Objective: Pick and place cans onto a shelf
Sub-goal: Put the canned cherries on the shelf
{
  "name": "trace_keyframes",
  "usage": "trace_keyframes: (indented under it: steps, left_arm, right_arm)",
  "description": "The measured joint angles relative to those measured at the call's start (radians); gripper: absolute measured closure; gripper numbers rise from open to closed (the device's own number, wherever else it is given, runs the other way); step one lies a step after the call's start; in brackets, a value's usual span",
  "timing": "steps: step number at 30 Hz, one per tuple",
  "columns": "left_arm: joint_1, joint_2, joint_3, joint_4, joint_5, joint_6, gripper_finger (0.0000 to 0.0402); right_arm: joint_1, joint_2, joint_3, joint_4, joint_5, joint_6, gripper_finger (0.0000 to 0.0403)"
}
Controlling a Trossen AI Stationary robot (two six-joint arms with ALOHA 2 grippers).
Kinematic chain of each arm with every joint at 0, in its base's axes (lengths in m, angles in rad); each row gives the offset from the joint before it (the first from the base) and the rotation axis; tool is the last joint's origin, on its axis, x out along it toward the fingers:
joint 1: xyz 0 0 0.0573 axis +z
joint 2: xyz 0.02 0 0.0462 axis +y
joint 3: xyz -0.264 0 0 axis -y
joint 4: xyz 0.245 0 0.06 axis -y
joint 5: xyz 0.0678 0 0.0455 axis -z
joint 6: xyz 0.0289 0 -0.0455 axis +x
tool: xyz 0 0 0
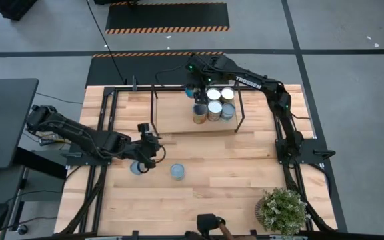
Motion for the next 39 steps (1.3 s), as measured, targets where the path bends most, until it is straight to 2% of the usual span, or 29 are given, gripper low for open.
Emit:
trace_keyframes:
  steps: [3,6,13,17,25,39]
  left_arm:
    - [-0.016,-0.054,-0.076,0.07,0.022,-0.032,0.0259]
    - [-0.042,-0.115,-0.129,0.105,0.031,-0.059,0.026]
    - [-0.099,-0.225,-0.178,0.117,0.03,-0.136,0.026]
    - [-0.115,-0.234,-0.178,0.121,0.03,-0.151,0.026]
    - [-0.114,-0.232,-0.179,0.128,0.029,-0.163,0.026]
    - [-0.114,-0.232,-0.179,0.128,0.029,-0.157,0.026]
  right_arm:
    - [-0.017,0.038,0.008,0.0,-0.05,0.008,0.008]
    - [-0.027,0.071,0.008,-0.006,-0.05,0.008,0.008]
    - [-0.04,0.091,0.007,-0.028,-0.096,0.017,0.008]
    - [-0.045,0.091,0.007,-0.029,-0.146,0.04,0.008]
    - [-0.047,0.09,-0.019,0.0,-0.168,0.04,0.008]
    - [-0.027,0.09,-0.019,-0.047,-0.157,0.043,0.008]
